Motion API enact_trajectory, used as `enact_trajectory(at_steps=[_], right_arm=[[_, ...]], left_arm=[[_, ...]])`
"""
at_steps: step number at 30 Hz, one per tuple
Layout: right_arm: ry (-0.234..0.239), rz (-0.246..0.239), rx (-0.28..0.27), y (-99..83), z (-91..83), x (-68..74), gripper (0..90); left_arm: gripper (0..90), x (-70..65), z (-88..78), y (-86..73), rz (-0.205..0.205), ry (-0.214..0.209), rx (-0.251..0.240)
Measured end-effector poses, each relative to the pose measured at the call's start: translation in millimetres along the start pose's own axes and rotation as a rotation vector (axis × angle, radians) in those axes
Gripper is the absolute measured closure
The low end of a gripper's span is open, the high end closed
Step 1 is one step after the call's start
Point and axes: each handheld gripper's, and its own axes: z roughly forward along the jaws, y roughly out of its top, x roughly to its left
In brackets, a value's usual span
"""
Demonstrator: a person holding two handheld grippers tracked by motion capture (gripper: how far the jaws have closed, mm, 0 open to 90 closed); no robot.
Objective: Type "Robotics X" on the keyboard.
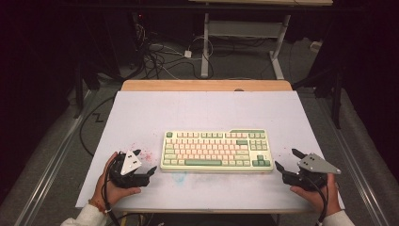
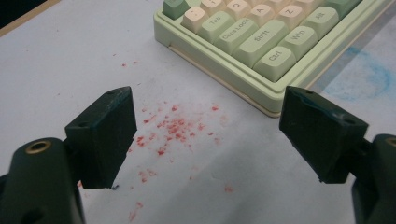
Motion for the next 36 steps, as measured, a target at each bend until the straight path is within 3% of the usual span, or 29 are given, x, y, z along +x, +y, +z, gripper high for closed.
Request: enact_trajectory(at_steps=[14,24,25,28,29,32,33,36], right_arm=[[0.003,-0.008,-0.003,2.6,-1.8,2.1,27.0],[0.034,0.017,-0.013,11.1,-1.0,-1.1,38.2],[0.046,0.025,-0.007,15.0,1.4,-1.2,44.5],[0.058,0.024,0.004,19.9,4.1,-0.9,50.7],[0.087,0.021,0.007,25.6,6.2,0.5,61.4],[0.107,0.009,0.015,31.7,9.3,4.0,71.2],[0.151,-0.020,0.028,37.3,13.4,8.1,79.4],[0.192,-0.057,0.040,45.1,20.5,16.1,87.9]], left_arm=[[17.6,-0.4,-4.3,-1.6,0.013,0.014,-0.003],[17.6,2.7,-4.1,1.1,-0.014,0.010,0.013],[17.7,3.6,-4.2,1.4,-0.019,0.005,0.008],[18.1,4.6,-4.8,4.4,-0.023,0.010,0.009],[18.7,4.7,-4.6,5.6,-0.025,0.007,0.005],[20.2,6.3,-3.0,10.8,-0.037,-0.005,0.006],[23.7,7.4,-1.6,14.7,-0.045,-0.009,0.013],[30.9,8.0,-0.8,18.2,-0.047,-0.026,0.013]])
